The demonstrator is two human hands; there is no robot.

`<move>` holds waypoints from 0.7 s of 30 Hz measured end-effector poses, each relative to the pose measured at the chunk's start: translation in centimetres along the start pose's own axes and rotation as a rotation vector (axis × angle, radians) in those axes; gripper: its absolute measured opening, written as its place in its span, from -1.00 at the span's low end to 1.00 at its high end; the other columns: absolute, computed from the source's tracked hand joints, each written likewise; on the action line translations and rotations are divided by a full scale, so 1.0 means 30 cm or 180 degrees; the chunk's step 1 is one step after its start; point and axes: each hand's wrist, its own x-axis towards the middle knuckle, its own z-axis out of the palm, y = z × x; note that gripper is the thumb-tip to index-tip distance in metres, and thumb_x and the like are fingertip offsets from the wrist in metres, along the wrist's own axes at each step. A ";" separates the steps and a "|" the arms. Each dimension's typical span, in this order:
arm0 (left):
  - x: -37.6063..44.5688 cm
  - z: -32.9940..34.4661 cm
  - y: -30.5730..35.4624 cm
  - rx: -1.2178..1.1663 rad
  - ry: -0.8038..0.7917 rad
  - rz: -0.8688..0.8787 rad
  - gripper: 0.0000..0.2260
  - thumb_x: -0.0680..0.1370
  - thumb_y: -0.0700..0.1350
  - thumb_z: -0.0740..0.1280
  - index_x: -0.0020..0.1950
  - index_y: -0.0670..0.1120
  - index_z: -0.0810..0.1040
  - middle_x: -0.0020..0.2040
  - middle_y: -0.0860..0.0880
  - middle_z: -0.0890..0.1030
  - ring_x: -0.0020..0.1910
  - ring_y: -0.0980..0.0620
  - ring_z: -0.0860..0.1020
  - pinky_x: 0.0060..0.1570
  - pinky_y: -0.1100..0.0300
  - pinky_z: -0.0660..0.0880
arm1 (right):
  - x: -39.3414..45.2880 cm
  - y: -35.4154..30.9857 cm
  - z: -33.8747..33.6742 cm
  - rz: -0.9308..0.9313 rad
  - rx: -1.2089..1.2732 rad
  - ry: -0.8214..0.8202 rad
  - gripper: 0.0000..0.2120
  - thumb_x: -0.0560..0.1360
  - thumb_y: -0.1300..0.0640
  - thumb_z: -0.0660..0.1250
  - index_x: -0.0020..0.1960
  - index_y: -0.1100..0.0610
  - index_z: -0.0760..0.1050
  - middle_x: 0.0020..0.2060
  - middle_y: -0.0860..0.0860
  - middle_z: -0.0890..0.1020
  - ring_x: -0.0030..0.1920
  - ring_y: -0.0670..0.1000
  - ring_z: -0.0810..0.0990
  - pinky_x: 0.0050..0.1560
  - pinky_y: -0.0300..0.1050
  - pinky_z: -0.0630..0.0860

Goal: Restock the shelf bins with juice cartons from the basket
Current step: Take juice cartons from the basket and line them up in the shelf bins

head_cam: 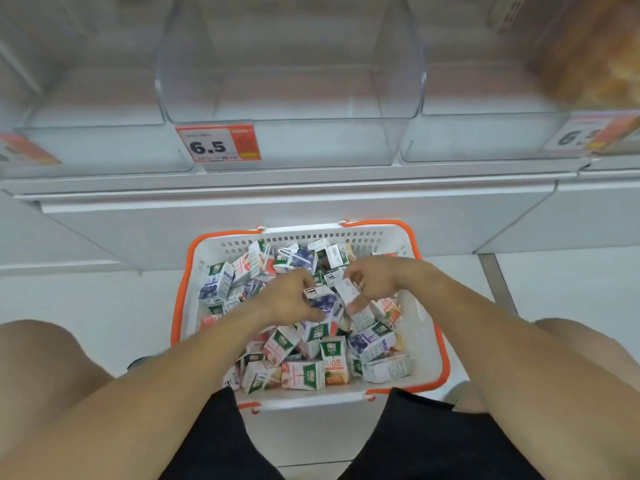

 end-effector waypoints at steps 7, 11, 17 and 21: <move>-0.190 -0.401 0.066 -0.0267 0.0449 0.0399 -0.59 0.43 0.14 0.50 0.14 -0.06 0.54 -0.20 -0.05 0.64 -0.32 0.10 0.63 -0.29 0.22 0.56 | -0.188 -0.082 -0.187 -0.0786 0.2010 0.0238 -0.33 0.39 0.17 0.57 0.43 0.11 0.38 0.34 0.13 0.54 0.16 0.09 0.65 0.02 -0.12 0.62; -0.260 -0.492 0.023 -0.1097 0.0709 0.0642 -0.62 0.45 0.19 0.44 -0.05 -0.14 0.62 -0.20 -0.16 0.69 -0.27 0.01 0.65 -0.35 0.19 0.55 | -0.213 -0.165 -0.194 -0.1597 0.3460 0.0088 -0.55 0.43 0.29 0.44 0.29 0.22 0.44 0.10 0.25 0.67 0.09 0.16 0.67 0.07 -0.03 0.64; -0.278 -0.589 -0.033 -0.1748 0.0477 0.0702 -0.51 0.41 0.27 0.34 -0.09 -0.18 0.61 -0.14 -0.21 0.69 -0.20 -0.04 0.66 -0.18 0.10 0.57 | -0.206 -0.300 -0.204 -0.1908 0.4315 0.0733 -0.65 0.44 0.19 0.27 0.17 0.33 0.51 -0.10 0.17 0.67 -0.12 0.08 0.66 -0.14 -0.06 0.64; -0.265 -0.589 -0.043 -0.1834 0.0087 0.0874 -0.55 0.44 0.15 0.40 0.08 -0.20 0.55 -0.04 -0.22 0.71 -0.03 -0.13 0.70 -0.13 0.03 0.67 | -0.216 -0.376 -0.234 -0.1616 0.4266 0.1363 -0.80 0.53 0.28 0.16 0.00 0.24 0.56 -0.17 0.18 0.63 -0.18 0.11 0.62 -0.20 -0.02 0.64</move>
